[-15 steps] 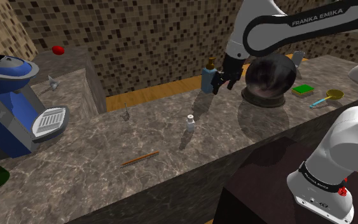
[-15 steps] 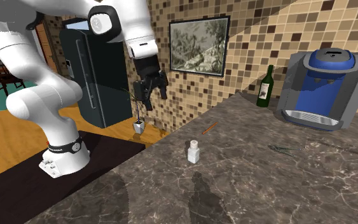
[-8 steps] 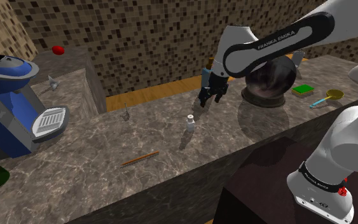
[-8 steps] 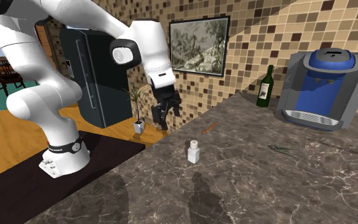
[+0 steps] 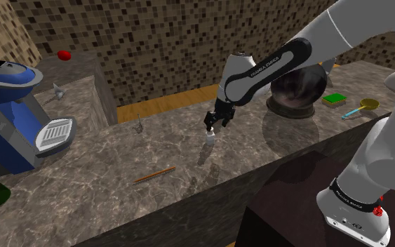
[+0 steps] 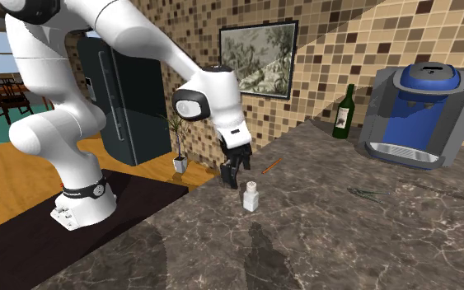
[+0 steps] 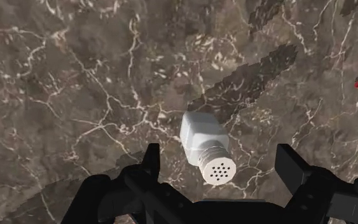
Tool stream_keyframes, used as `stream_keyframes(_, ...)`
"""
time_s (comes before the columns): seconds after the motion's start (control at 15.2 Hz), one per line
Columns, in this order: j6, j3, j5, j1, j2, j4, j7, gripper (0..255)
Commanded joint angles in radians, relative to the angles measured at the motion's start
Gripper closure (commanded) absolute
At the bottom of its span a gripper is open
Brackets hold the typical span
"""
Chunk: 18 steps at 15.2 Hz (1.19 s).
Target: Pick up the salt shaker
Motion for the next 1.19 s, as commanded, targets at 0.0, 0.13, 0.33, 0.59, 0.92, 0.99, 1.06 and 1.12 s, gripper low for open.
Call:
stream_keyframes(0.0, 0.045, 0.007, 0.015, 0.007, 0.075, 0.031, -0.003, 0)
stream_keyframes(0.13, 0.071, 0.009, 0.021, 0.008, 0.096, 0.027, -0.011, 0)
stream_keyframes(0.33, 0.109, 0.012, 0.032, 0.008, 0.130, 0.021, -0.024, 0)
stream_keyframes(0.59, 0.142, 0.015, 0.041, 0.007, 0.160, 0.018, -0.035, 0)
stream_keyframes(0.92, 0.139, 0.015, 0.040, 0.007, 0.157, 0.019, -0.035, 255)
stream_keyframes(0.99, 0.139, 0.015, 0.040, 0.007, 0.157, 0.019, -0.034, 255)
stream_keyframes(1.06, 0.139, 0.015, 0.040, 0.007, 0.157, 0.019, -0.035, 255)
stream_keyframes(1.12, 0.139, 0.015, 0.040, 0.007, 0.157, 0.019, -0.035, 255)
